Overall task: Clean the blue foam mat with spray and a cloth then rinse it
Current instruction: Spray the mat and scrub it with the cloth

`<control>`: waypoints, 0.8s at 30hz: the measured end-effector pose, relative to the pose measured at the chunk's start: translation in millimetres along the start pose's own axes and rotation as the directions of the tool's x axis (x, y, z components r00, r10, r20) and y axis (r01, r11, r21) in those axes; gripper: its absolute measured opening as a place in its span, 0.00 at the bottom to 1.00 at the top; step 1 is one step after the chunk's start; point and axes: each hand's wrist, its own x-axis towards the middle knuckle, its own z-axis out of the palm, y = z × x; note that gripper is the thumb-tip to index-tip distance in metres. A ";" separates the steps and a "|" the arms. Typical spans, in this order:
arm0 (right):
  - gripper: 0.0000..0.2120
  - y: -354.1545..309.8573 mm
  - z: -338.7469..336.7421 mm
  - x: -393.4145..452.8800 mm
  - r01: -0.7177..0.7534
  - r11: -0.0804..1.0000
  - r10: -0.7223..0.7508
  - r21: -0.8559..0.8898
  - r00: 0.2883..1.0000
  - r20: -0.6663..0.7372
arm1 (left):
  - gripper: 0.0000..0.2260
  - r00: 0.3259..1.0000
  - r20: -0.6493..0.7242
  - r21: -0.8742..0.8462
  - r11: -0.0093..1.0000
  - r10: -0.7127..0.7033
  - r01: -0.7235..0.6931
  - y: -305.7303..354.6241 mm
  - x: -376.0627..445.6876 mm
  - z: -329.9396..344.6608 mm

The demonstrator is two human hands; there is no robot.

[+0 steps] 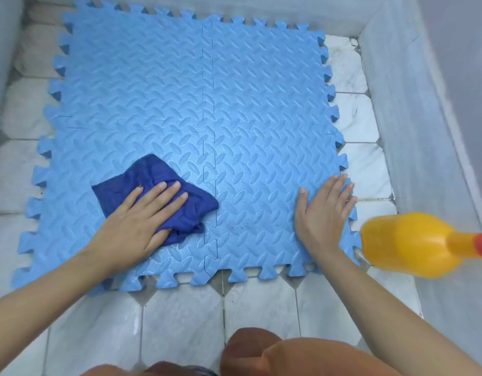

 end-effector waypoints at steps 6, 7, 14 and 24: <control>0.34 -1.8 6.2 -3.6 0.070 0.998 -0.070 -0.005 0.998 -0.009 | 0.28 0.759 -0.034 -0.169 0.752 -0.650 0.637 -87.1 -15.2 -17.1; 0.32 -4.8 5.4 -2.2 0.101 0.995 -0.101 0.006 0.995 -0.020 | 0.29 0.760 -0.024 -0.170 0.752 -0.649 0.637 -88.6 -23.5 -19.1; 0.28 -37.2 8.1 -1.3 0.292 0.952 -0.289 0.095 0.956 -0.039 | 0.31 0.987 0.149 -0.039 0.997 -0.057 0.064 -23.1 -123.9 -2.5; 0.29 -40.0 8.6 0.7 0.247 0.965 -0.243 0.084 0.969 -0.048 | 0.28 0.986 0.078 0.047 0.987 0.150 -0.154 26.6 -0.6 -8.9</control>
